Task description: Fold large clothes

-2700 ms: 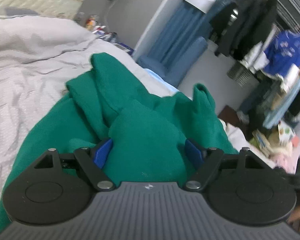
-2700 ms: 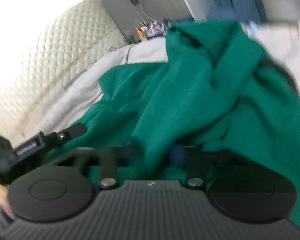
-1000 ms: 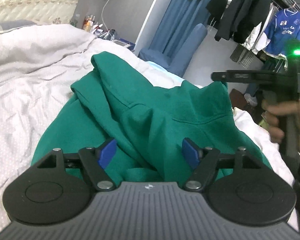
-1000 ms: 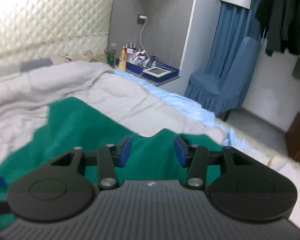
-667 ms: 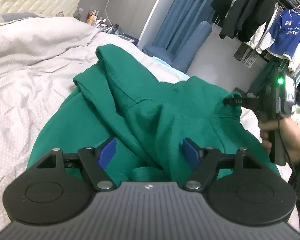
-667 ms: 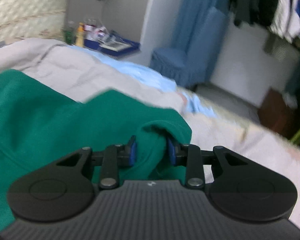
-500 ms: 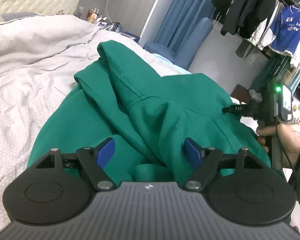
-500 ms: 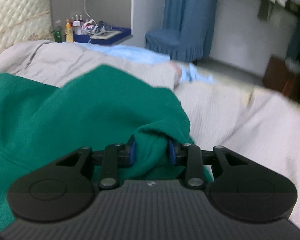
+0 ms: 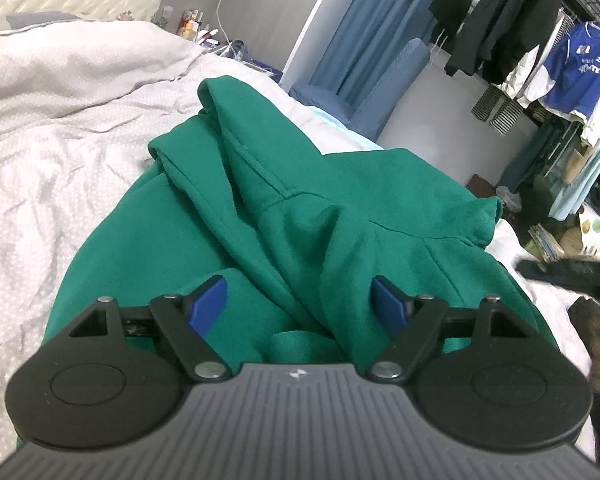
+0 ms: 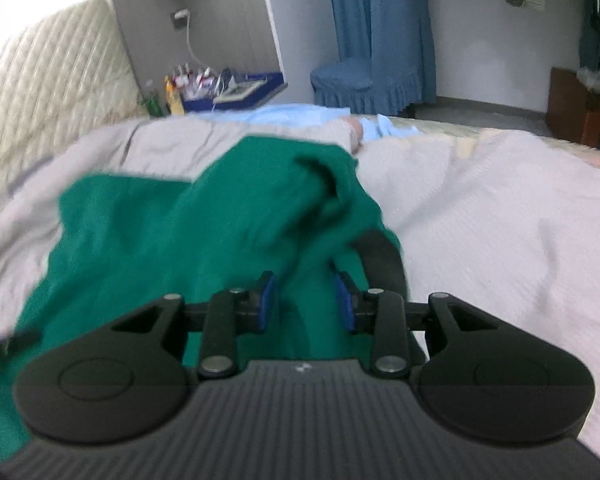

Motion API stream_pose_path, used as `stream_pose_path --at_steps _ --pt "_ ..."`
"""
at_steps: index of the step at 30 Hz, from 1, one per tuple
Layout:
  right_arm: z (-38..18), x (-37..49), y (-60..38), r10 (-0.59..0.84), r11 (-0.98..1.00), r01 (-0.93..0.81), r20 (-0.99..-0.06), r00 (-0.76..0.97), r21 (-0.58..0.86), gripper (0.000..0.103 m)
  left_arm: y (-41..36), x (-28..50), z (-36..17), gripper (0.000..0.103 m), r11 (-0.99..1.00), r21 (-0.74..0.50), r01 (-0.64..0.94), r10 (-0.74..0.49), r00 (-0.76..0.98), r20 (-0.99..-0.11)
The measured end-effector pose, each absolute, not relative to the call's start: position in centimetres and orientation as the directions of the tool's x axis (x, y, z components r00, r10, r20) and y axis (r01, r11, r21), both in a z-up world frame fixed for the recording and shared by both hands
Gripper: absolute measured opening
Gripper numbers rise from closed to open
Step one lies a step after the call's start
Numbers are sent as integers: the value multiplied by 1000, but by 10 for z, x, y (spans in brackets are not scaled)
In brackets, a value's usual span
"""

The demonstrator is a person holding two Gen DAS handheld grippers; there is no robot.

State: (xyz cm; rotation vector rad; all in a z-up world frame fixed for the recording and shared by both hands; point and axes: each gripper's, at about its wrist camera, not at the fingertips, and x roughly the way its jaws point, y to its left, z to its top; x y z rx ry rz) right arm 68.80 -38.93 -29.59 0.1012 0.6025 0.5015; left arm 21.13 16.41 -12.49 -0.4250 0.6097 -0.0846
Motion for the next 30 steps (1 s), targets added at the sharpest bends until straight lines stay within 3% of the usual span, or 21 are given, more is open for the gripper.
stream_pose_path --at_steps 11,17,20,23,30 --pt "-301 627 -446 505 863 -351 -597 624 363 36 167 170 -112 82 926 -370 -78 -150 822 -549" --pt "-325 632 -456 530 847 -312 -650 544 430 66 208 134 -110 82 799 -553 -237 -123 835 -536" --pt "-338 637 -470 596 791 -237 -626 503 564 82 226 112 -112 82 745 -588 -315 -87 828 -555" --pt "-350 642 -487 630 728 -123 -587 508 674 83 240 95 -116 82 695 -599 -397 -51 804 -592" --pt "-352 639 -512 551 749 -36 -591 589 662 83 251 82 -119 82 627 -563 -538 52 751 -659"
